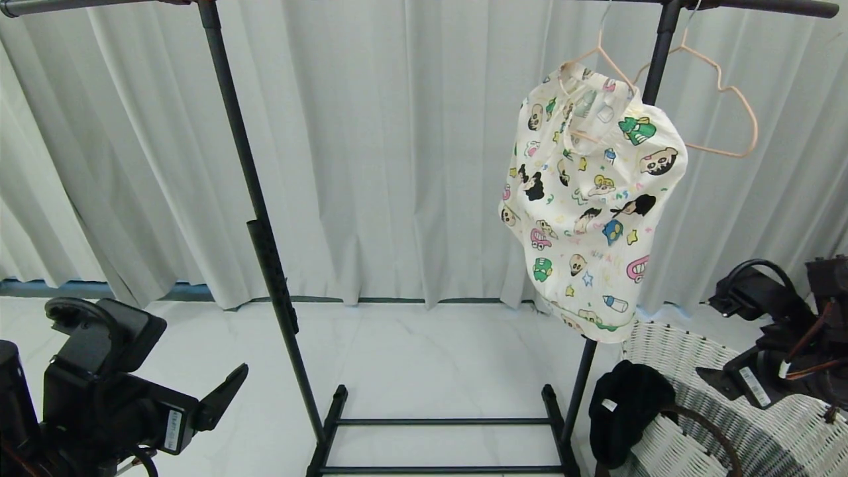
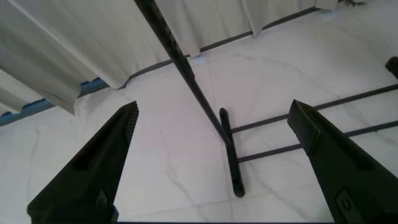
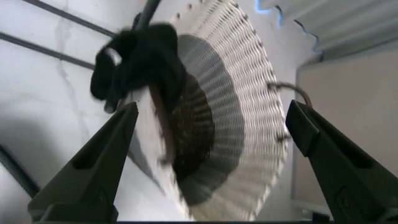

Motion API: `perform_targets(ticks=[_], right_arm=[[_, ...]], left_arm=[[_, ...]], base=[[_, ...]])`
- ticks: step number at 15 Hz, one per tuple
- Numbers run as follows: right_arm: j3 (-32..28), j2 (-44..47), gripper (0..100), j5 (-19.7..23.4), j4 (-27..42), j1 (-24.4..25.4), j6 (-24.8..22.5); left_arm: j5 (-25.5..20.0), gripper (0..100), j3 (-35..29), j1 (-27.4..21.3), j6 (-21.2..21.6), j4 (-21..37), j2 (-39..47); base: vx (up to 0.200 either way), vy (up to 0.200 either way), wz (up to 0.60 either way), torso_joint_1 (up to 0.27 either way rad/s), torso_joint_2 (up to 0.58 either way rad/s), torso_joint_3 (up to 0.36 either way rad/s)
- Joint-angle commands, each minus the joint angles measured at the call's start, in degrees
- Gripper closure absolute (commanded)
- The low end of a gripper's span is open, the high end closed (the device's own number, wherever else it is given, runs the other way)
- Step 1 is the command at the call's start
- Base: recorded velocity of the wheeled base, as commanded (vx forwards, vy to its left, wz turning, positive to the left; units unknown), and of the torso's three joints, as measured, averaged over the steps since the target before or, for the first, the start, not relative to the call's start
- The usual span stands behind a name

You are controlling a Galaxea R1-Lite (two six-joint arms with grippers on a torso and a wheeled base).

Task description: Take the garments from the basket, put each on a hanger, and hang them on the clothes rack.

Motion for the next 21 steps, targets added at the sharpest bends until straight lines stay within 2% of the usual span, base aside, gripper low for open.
perform_targets(ticks=[1,3,7,9,11,21], right_arm=[[0.0,9.4,0,0.4,-5.1,0.1,-0.4],[0.0,15.9,0,0.6,-9.9,0.1,-0.3],[0.2,22.7,0,0.5,-12.7,0.1,-0.3],[0.1,29.3,0,0.3,-19.7,0.1,-0.4],[0.0,32.5,0,0.2,-22.5,0.1,-0.4],[0.1,34.8,0,-0.8,-25.7,-0.4,-0.5]], left_arm=[[0.0,0,0.5,0.0,0.0,0.0,0.3],[0.0,0,0.5,0.0,0.0,0.0,0.3],[0.0,0,0.9,0.0,0.0,0.0,0.5],[0.0,0,1.2,0.0,-0.1,0.0,1.2],[0.1,0,1.3,0.0,-0.3,0.0,2.0],[0.1,0,1.7,0.0,-0.5,0.0,3.1]], base=[[0.0,0.0,0.0,0.0,0.0,0.0],[0.0,0.0,0.0,0.0,0.0,0.0],[0.0,0.0,0.0,0.0,0.0,0.0],[0.0,0.0,0.0,0.0,0.0,0.0],[0.0,0.0,0.0,0.0,0.0,0.0],[0.0,0.0,0.0,0.0,0.0,0.0]])
